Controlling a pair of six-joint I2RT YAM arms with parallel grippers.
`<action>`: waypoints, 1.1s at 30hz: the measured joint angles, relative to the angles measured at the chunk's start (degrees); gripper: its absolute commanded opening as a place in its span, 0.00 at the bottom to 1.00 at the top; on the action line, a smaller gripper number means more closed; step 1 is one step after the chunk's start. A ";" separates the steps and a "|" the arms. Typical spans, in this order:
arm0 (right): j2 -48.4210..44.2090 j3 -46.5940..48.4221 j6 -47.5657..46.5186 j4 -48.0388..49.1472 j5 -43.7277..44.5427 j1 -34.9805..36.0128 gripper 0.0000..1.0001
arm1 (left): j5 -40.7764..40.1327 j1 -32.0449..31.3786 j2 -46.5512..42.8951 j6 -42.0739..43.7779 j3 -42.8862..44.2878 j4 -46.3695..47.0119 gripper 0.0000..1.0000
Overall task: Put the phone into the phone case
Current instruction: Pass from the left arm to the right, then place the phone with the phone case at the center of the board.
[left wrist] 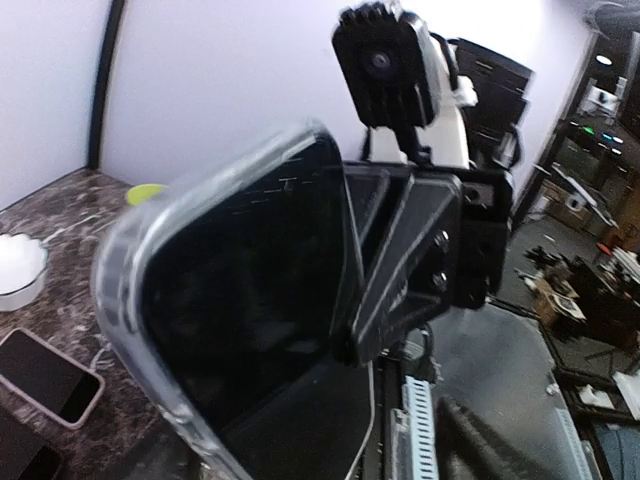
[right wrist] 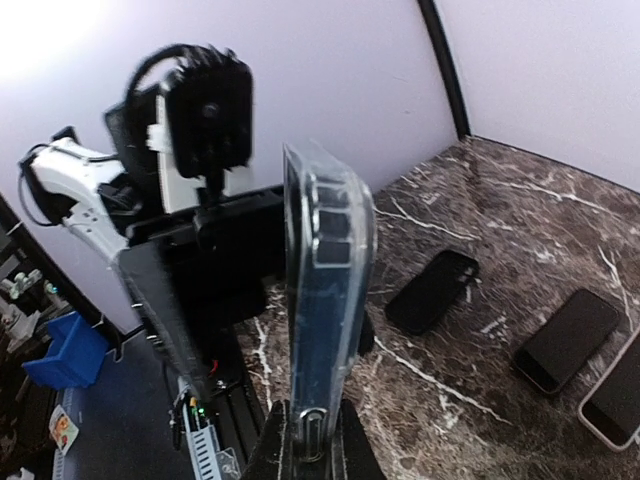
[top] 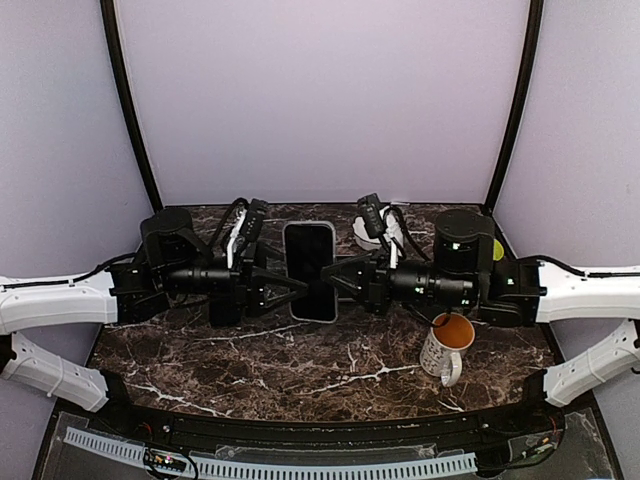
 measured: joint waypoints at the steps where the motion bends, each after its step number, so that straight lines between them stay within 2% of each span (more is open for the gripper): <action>1: 0.72 0.61 1.75 -1.81 1.40 -0.72 0.00 | -3.28 0.02 0.52 0.33 1.38 -2.21 0.99; 4: 3.50 1.70 7.37 -6.01 4.33 -3.76 0.00 | -11.80 1.70 2.10 0.22 4.63 -7.72 0.99; 7: 8.09 2.19 13.44 -8.50 4.85 -6.19 0.00 | -18.75 6.54 2.38 -1.95 5.11 -11.72 0.99; 10: 14.19 3.69 18.03 -9.88 3.21 -6.40 0.00 | -25.16 9.94 2.38 -3.74 4.98 -14.69 0.99; 14: 22.43 4.46 24.20 -8.13 -1.22 -6.43 0.00 | -32.46 10.62 2.71 -4.26 5.55 -19.89 0.99; 23: 35.91 4.87 35.85 2.45 -10.49 -6.93 0.00 | -36.87 11.69 3.65 -4.11 6.45 -25.00 0.99; 28: 37.13 3.15 39.74 4.76 -11.63 -7.32 0.00 | -37.57 12.26 3.63 -4.09 6.49 -26.34 0.99; 33: 37.79 1.97 41.53 5.49 -11.82 -7.63 0.25 | -37.53 12.52 3.63 -4.09 6.49 -26.97 0.99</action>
